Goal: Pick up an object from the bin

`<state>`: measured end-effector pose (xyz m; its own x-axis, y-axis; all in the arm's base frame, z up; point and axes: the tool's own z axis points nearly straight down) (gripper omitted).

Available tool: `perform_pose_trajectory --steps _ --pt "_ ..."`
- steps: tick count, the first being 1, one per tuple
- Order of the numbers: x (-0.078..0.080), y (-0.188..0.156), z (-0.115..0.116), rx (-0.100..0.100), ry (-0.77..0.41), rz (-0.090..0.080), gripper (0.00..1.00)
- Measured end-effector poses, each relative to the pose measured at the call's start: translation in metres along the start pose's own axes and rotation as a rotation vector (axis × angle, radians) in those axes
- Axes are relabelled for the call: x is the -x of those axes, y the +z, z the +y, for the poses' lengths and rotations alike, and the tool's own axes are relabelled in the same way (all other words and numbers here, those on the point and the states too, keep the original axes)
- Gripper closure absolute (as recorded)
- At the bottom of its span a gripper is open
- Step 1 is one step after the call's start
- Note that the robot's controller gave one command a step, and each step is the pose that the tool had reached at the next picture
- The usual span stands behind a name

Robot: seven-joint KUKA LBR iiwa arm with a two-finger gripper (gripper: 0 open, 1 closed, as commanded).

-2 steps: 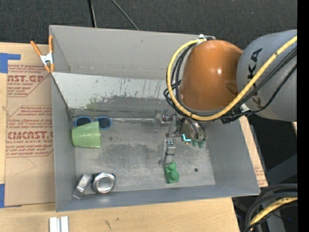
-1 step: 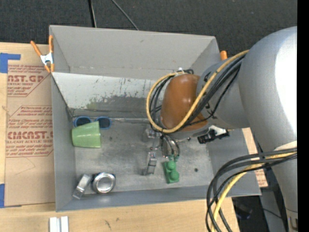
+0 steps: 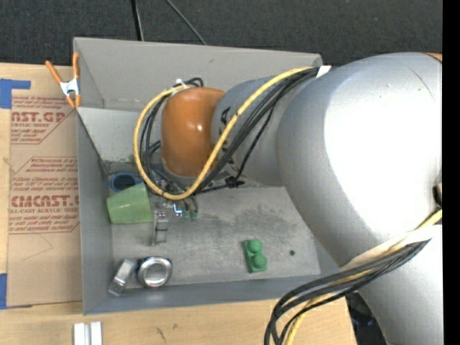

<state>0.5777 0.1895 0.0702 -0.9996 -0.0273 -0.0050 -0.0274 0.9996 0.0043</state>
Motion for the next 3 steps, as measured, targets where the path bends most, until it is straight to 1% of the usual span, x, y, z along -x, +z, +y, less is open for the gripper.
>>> perform_pose_trajectory --steps 1,2,3 --pt "0.007 -0.03 0.056 -0.001 -0.148 0.001 0.0" --pt "0.016 0.002 0.036 -0.003 -0.371 0.005 0.0" --pt "0.016 0.002 0.037 -0.002 -0.371 0.004 0.0"
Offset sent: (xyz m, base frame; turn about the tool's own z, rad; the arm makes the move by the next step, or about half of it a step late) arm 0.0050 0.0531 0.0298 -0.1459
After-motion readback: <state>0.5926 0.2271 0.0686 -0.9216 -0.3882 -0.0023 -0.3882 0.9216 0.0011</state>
